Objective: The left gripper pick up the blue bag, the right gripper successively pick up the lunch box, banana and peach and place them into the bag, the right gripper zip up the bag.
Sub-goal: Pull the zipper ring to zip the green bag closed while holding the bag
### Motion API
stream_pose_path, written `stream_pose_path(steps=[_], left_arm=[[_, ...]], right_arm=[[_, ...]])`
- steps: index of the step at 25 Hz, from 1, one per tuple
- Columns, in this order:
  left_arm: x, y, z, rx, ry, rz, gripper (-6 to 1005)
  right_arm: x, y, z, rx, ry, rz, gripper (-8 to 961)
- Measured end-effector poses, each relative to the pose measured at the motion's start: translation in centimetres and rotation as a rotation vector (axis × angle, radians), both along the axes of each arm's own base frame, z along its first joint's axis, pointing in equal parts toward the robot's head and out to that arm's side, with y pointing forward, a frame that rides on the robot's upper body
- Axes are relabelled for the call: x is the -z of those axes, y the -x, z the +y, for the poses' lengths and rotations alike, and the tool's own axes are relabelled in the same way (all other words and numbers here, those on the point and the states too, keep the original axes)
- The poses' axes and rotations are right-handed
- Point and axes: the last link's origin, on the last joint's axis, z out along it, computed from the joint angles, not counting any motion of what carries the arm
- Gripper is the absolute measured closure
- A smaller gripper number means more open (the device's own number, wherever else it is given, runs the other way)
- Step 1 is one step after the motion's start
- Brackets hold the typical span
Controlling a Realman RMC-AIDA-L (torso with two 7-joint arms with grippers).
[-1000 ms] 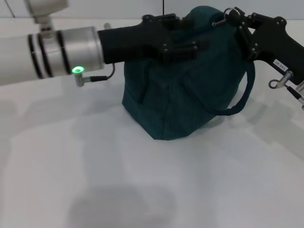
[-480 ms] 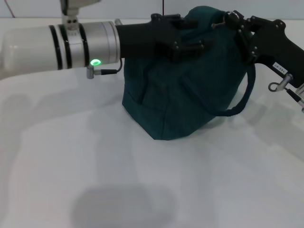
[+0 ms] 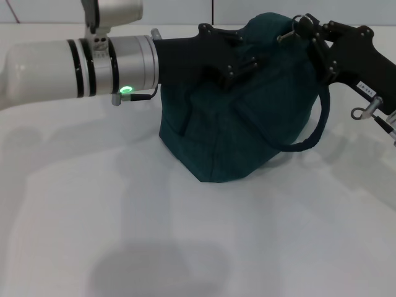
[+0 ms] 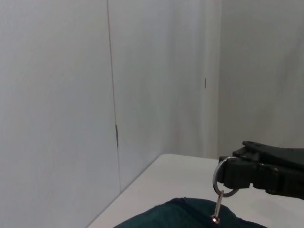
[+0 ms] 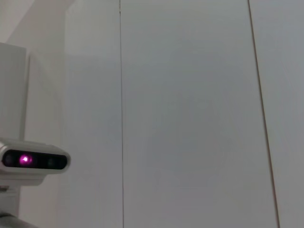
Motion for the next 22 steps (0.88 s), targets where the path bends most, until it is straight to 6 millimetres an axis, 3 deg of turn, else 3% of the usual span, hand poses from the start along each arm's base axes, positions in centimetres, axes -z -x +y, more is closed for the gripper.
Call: stream_pose_path(steps=[14,22], left_arm=[[-0.6,1.9,-1.2,0.041,-0.071,-0.006,792],[-2.6,2.6,-2.1,0.078,-0.129,-0.010,866]], right_arm=[[0.1,0.8,0.1,-0.014,0.060,0.034,937],[0.7,2.2,-0.2,-0.071,0.143,0.063,937]])
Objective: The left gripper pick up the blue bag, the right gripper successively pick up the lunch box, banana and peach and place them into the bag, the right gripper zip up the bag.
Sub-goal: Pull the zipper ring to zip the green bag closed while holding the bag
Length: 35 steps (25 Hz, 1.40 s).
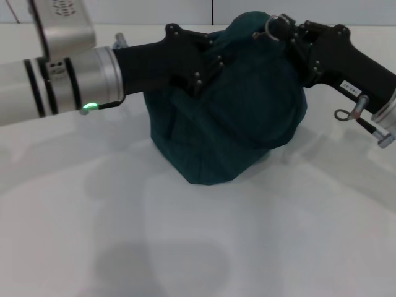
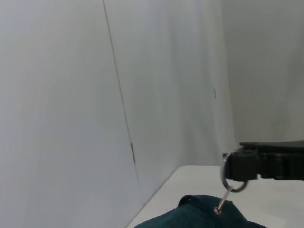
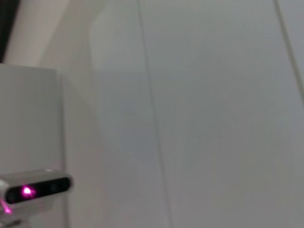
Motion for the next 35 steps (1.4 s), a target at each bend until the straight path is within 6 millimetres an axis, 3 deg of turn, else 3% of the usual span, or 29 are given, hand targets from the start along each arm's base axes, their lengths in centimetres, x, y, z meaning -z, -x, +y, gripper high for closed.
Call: stream_pose_path(steps=[10,16,23,35], left_arm=[[-3.9,0.1,-2.6,0.008,0.038,0.041,919],[-5.8,0.9,-2.8,-0.022,0.069,0.011,920],[-5.0,1.9,-1.9,-0.072,0.092,0.030,921],[-4.1,3.2,-0.4,-0.147,0.088,0.000,923]], right_arm=[[0.3,2.0,-1.1,-0.100,0.108,0.057,937],[0.3,1.5,-0.8,-0.067,0.105,0.051,938],[0.2,-0.8,0.3,0.076,0.063,0.013,938],[0.1,-4.7,-0.2,0.241,0.042,-0.013,932]])
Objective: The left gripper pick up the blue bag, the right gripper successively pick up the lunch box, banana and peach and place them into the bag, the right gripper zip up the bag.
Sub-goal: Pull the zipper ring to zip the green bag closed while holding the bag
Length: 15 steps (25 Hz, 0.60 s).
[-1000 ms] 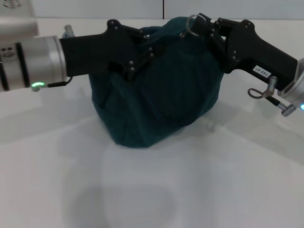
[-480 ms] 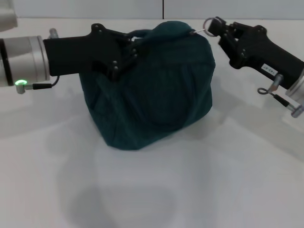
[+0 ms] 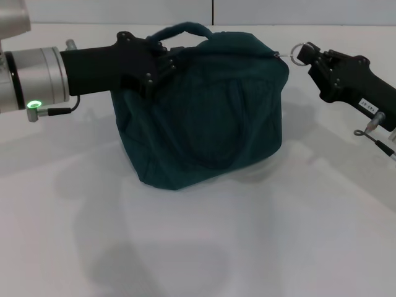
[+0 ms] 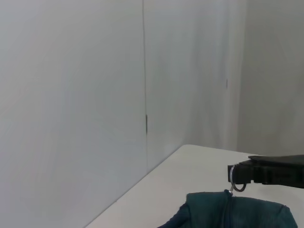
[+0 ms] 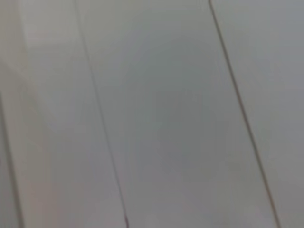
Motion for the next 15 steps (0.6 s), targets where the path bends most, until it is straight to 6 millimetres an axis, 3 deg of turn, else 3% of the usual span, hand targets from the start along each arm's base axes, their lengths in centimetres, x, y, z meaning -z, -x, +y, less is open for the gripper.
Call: stream_pose_path(steps=[15], left_arm=[[0.3,-0.1,-0.3,0.008,0.002,-0.015,922]], right_arm=[[-1.9,-1.5,-0.8,0.006,-0.096,0.007,851]])
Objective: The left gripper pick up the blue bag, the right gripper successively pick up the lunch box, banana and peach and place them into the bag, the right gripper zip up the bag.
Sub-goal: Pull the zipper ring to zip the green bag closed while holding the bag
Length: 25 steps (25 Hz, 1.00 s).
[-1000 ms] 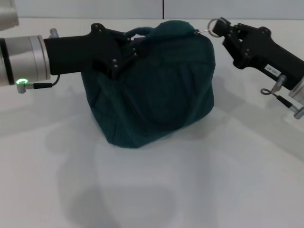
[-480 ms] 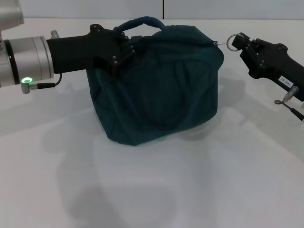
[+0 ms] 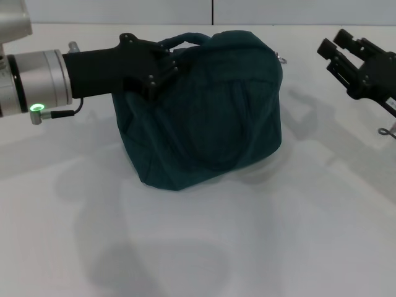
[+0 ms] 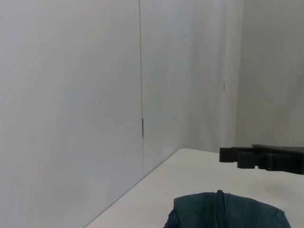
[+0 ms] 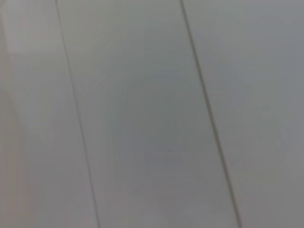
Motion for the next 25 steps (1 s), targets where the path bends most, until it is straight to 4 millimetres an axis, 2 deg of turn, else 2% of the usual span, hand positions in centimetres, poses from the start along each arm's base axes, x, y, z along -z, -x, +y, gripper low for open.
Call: stream_pose_path(steps=[2,5,8,12,15,25], left_arm=[[0.1,0.0,-0.1,0.000,0.002,0.000,922],[0.1,0.0,-0.1,0.006,0.000,-0.001,924],[0.2,-0.1,-0.2,0.011,0.002,-0.002,928],[0.2,-0.2,-0.3,0.021,0.010,-0.005,927],[0.3,-0.3,-0.4,0.028,0.017,-0.008,927],[0.1,-0.3,-0.6,0.040,0.004,-0.019,928]], right_arm=[[-0.3,-0.4,-0.2,-0.002,-0.011,-0.014,622],[-0.2,-0.9,-0.3,-0.007,-0.006,-0.072,575],[0.8,-1.4,0.2,0.008,0.030,-0.174,529],[2.7,-0.9,1.2,0.024,0.053,-0.281,530],[3.3,-0.1,1.5,-0.007,0.052,-0.322,532],[3.8,1.6,1.8,-0.078,0.060,-0.342,534]])
